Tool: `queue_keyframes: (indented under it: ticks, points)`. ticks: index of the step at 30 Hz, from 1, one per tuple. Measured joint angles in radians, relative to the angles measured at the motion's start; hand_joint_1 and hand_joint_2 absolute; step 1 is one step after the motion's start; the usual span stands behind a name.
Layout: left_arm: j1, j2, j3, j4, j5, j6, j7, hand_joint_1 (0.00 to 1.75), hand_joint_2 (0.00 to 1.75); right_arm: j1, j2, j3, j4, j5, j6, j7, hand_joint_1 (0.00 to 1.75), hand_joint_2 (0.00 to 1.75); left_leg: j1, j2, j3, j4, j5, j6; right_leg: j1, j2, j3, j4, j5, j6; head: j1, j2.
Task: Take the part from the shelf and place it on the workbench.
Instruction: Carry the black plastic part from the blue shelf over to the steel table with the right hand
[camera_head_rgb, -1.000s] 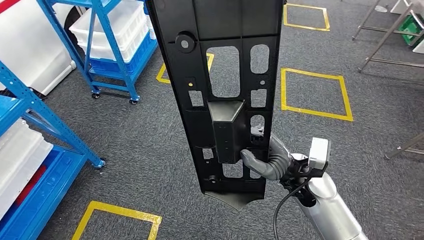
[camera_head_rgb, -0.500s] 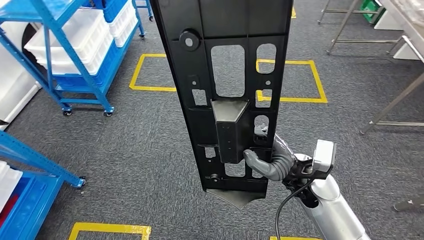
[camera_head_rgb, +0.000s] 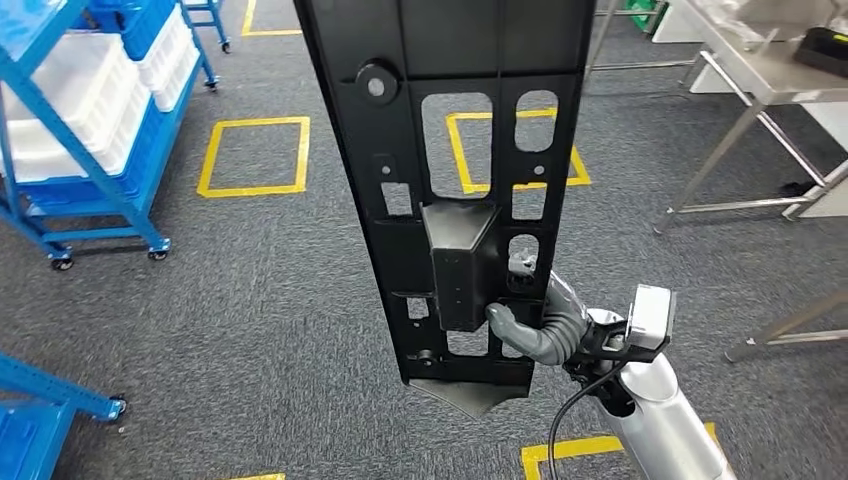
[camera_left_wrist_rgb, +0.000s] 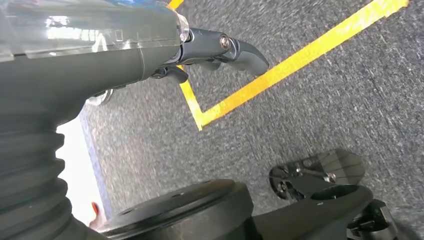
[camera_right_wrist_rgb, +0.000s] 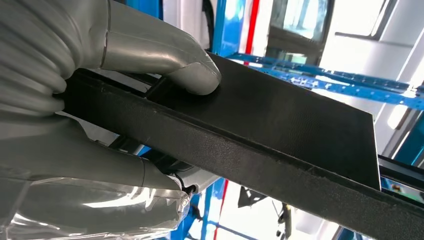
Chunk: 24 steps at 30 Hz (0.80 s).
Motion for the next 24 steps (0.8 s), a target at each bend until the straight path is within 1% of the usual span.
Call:
queue_keyframes:
  ticks: [1, 2, 3, 4, 5, 6, 7, 8, 9, 10, 11, 12, 13, 14, 15, 16, 17, 18, 19, 20, 21, 22, 23, 24]
  points:
    - [0.001, 0.000, 0.000, 0.000, 0.001, 0.000, 0.000, 0.00, 1.75, 0.001, 0.000, 0.000, 0.000, 0.001, 0.001, 0.000, 1.71, 1.75, -0.001, 0.012, 0.000, 0.000, -0.001, 0.000, -0.002, -0.003, -0.009, 0.022, 0.000, 0.002, 0.000, 0.000]
    - [0.001, 0.001, 0.000, 0.000, 0.001, 0.000, 0.000, 0.00, 1.75, 0.002, 0.000, 0.000, 0.000, 0.001, 0.002, 0.000, 1.71, 1.75, -0.002, 0.024, 0.002, 0.000, -0.003, -0.001, -0.004, -0.007, 0.003, 0.002, 0.019, 0.003, 0.000, 0.000]
    - [0.001, 0.001, 0.001, 0.000, 0.001, 0.000, 0.000, 0.00, 1.75, 0.001, 0.000, 0.000, 0.000, 0.001, 0.004, 0.000, 1.71, 1.75, -0.002, 0.034, 0.005, 0.001, -0.005, -0.002, -0.004, -0.015, 0.036, -0.055, 0.051, 0.002, 0.000, 0.000]
    - [0.001, 0.001, 0.001, 0.000, 0.001, 0.000, -0.001, 0.00, 1.75, 0.001, 0.000, 0.000, 0.000, 0.001, 0.006, 0.000, 1.71, 1.75, -0.003, 0.044, 0.008, 0.001, -0.008, -0.005, -0.002, -0.036, 0.076, -0.129, 0.079, -0.001, 0.000, 0.000]
    - [0.001, 0.001, 0.001, 0.000, 0.001, 0.001, -0.001, 0.00, 1.75, -0.001, 0.000, 0.000, 0.000, 0.002, 0.008, 0.000, 1.71, 1.75, -0.005, 0.053, 0.011, 0.002, -0.012, -0.010, 0.004, -0.057, 0.112, -0.194, 0.098, -0.007, 0.000, 0.000]
    - [0.002, 0.001, 0.001, 0.000, 0.001, 0.001, -0.002, 0.00, 1.75, -0.003, 0.000, 0.000, 0.000, 0.003, 0.009, 0.000, 1.71, 1.75, -0.008, 0.060, 0.012, 0.003, -0.015, -0.014, 0.009, -0.073, 0.134, -0.237, 0.106, -0.013, 0.000, 0.000]
    - [0.003, 0.002, 0.001, 0.000, 0.001, 0.001, -0.003, 0.00, 1.75, -0.005, 0.001, 0.000, 0.000, 0.003, 0.011, 0.000, 1.71, 1.75, -0.010, 0.069, 0.013, 0.003, -0.018, -0.019, 0.015, -0.081, 0.141, -0.255, 0.103, -0.020, 0.000, 0.000]
    - [0.003, 0.002, 0.002, 0.000, 0.000, 0.002, -0.004, 0.00, 1.75, -0.007, 0.001, -0.001, 0.000, 0.004, 0.012, 0.000, 1.71, 1.75, -0.012, 0.078, 0.014, 0.002, -0.020, -0.024, 0.019, -0.074, 0.140, -0.258, 0.102, -0.025, 0.000, 0.000]
    - [0.003, 0.002, 0.002, 0.000, 0.000, 0.002, -0.005, 0.00, 1.75, -0.007, 0.001, -0.001, -0.001, 0.004, 0.013, -0.001, 1.71, 1.75, -0.012, 0.084, 0.016, 0.002, -0.023, -0.029, 0.016, -0.063, 0.140, -0.259, 0.103, -0.031, 0.000, 0.000]
    - [0.002, 0.002, 0.002, 0.000, -0.001, 0.002, -0.006, 0.00, 1.75, -0.008, 0.001, -0.002, -0.002, 0.004, 0.014, -0.001, 1.71, 1.75, -0.010, 0.077, 0.016, 0.008, -0.030, -0.034, 0.015, -0.053, 0.141, -0.262, 0.104, -0.036, 0.000, 0.000]
    - [0.002, 0.002, 0.002, 0.000, -0.002, 0.003, -0.006, 0.00, 1.75, -0.010, 0.001, -0.003, -0.002, 0.003, 0.015, -0.002, 1.71, 1.75, -0.008, 0.060, 0.009, 0.029, -0.046, -0.039, 0.012, -0.043, 0.143, -0.266, 0.106, -0.042, 0.000, 0.000]
    - [0.001, 0.003, 0.003, 0.000, -0.002, 0.003, -0.007, 0.00, 1.75, -0.012, 0.001, -0.003, -0.003, 0.002, 0.016, -0.003, 1.71, 1.75, -0.006, 0.037, -0.008, 0.071, -0.071, -0.044, 0.009, -0.034, 0.144, -0.269, 0.107, -0.048, 0.000, 0.000]
    - [-0.001, 0.003, 0.004, 0.000, -0.002, 0.003, -0.008, 0.00, 1.75, -0.014, 0.000, -0.003, -0.004, 0.002, 0.017, -0.003, 1.71, 1.75, -0.005, 0.015, -0.036, 0.133, -0.102, -0.047, 0.010, -0.026, 0.144, -0.270, 0.107, -0.052, 0.000, 0.000]
    - [-0.004, 0.003, 0.005, 0.000, -0.001, 0.003, -0.010, 0.00, 1.75, -0.015, 0.000, -0.003, -0.003, 0.001, 0.017, -0.003, 1.71, 1.75, -0.004, 0.004, -0.070, 0.205, -0.134, -0.049, 0.011, -0.017, 0.144, -0.269, 0.107, -0.055, 0.000, 0.000]
    - [-0.009, 0.003, 0.006, 0.000, 0.000, 0.003, -0.011, 0.00, 1.75, -0.015, 0.000, -0.002, -0.003, 0.001, 0.017, -0.004, 1.71, 1.75, -0.004, 0.000, -0.100, 0.266, -0.154, -0.051, 0.011, -0.006, 0.144, -0.269, 0.107, -0.056, 0.000, 0.000]
    - [-0.012, 0.003, 0.007, 0.000, 0.000, 0.003, -0.011, 0.00, 1.75, -0.015, 0.000, -0.002, -0.003, 0.001, 0.017, -0.004, 1.71, 1.75, -0.004, -0.001, -0.116, 0.299, -0.156, -0.051, 0.012, 0.006, 0.144, -0.267, 0.107, -0.056, 0.000, 0.000]
    - [-0.013, 0.003, 0.008, 0.000, 0.000, 0.003, -0.011, 0.00, 1.75, -0.014, 0.000, -0.002, -0.003, 0.001, 0.018, -0.004, 1.71, 1.75, -0.003, -0.002, -0.114, 0.290, -0.136, -0.051, 0.012, 0.019, 0.145, -0.266, 0.107, -0.056, 0.000, 0.000]
    - [-0.013, 0.003, 0.008, 0.000, -0.001, 0.003, -0.010, 0.00, 1.75, -0.015, 0.000, -0.002, -0.003, 0.000, 0.018, -0.005, 1.71, 1.75, -0.002, -0.006, -0.095, 0.244, -0.100, -0.050, 0.012, 0.033, 0.145, -0.263, 0.106, -0.055, 0.000, 0.000]
    - [-0.010, 0.003, 0.008, 0.000, -0.002, 0.003, -0.009, 0.00, 1.75, -0.015, 0.000, -0.002, -0.003, 0.000, 0.018, -0.007, 1.71, 1.75, 0.001, -0.022, -0.068, 0.175, -0.060, -0.049, 0.011, 0.046, 0.144, -0.259, 0.105, -0.053, 0.000, 0.000]
    - [-0.007, 0.004, 0.008, 0.000, -0.002, 0.003, -0.008, 0.00, 1.75, -0.015, 0.000, -0.002, -0.003, -0.001, 0.018, -0.009, 1.71, 1.75, 0.004, -0.047, -0.042, 0.110, -0.031, -0.047, 0.011, 0.059, 0.142, -0.254, 0.104, -0.049, 0.000, 0.000]
    - [-0.006, 0.004, 0.009, 0.000, -0.003, 0.002, -0.007, 0.00, 1.75, -0.016, -0.001, -0.002, -0.003, -0.001, 0.018, -0.010, 1.71, 1.75, 0.006, -0.069, -0.025, 0.063, -0.016, -0.045, 0.011, 0.070, 0.137, -0.250, 0.105, -0.044, 0.000, 0.000]
    - [-0.005, 0.004, 0.010, 0.000, -0.003, 0.002, -0.007, 0.00, 1.75, -0.016, -0.001, -0.002, -0.003, -0.002, 0.018, -0.012, 1.71, 1.75, 0.007, -0.086, -0.017, 0.037, -0.013, -0.042, 0.009, 0.080, 0.130, -0.248, 0.107, -0.038, 0.000, 0.000]
    - [-0.005, 0.004, 0.011, 0.000, -0.003, 0.001, -0.006, 0.00, 1.75, -0.016, -0.001, -0.002, -0.003, -0.002, 0.018, -0.012, 1.71, 1.75, 0.006, -0.088, -0.015, 0.031, -0.016, -0.038, 0.008, 0.090, 0.125, -0.248, 0.111, -0.030, 0.000, 0.000]
    - [-0.006, 0.004, 0.012, 0.000, -0.002, 0.001, -0.005, 0.00, 1.75, -0.015, -0.001, -0.002, -0.003, -0.003, 0.018, -0.012, 1.71, 1.75, 0.005, -0.079, -0.014, 0.025, -0.015, -0.031, 0.006, 0.100, 0.121, -0.251, 0.115, -0.022, 0.000, 0.000]
